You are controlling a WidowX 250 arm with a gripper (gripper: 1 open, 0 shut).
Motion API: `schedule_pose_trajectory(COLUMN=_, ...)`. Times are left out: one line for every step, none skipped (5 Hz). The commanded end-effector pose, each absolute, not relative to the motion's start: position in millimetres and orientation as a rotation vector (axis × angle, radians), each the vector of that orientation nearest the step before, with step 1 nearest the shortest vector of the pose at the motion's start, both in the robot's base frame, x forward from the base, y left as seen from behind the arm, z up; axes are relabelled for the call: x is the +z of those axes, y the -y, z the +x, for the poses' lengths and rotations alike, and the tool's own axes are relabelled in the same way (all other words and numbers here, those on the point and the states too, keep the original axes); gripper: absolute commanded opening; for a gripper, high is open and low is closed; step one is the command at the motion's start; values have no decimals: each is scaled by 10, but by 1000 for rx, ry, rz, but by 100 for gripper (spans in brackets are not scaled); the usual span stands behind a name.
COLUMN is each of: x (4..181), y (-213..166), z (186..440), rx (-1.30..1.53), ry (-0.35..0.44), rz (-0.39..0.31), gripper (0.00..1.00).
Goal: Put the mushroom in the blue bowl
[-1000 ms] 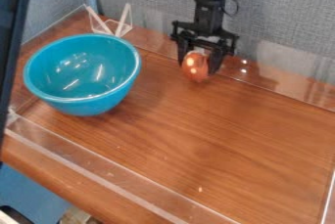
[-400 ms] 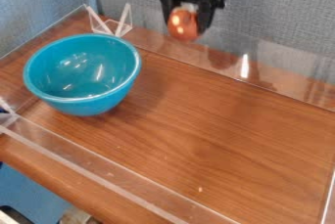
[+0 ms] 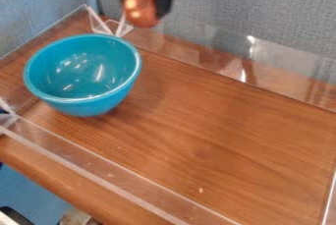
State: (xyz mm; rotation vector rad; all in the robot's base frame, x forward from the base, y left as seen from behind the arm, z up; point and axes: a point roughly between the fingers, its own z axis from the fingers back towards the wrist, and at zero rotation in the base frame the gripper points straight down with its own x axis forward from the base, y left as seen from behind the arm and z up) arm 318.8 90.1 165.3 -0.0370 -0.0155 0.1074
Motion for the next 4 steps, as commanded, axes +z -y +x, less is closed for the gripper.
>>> schedule_pose_trajectory(x=1843, y=-1033, z=2973, rx=91, ry=57, rz=-1, gripper=0)
schedule_pose_trajectory(x=1854, y=-1028, z=2813, rx=66, ry=46, rz=3, gripper=0)
schedule_pose_trajectory(x=1788, y=-984, z=2768, rx=38, ry=33, rz=6, gripper=0)
schedule_pose_trajectory(x=1727, y=-943, z=2757, rx=17, ry=26, rz=6, gripper=0)
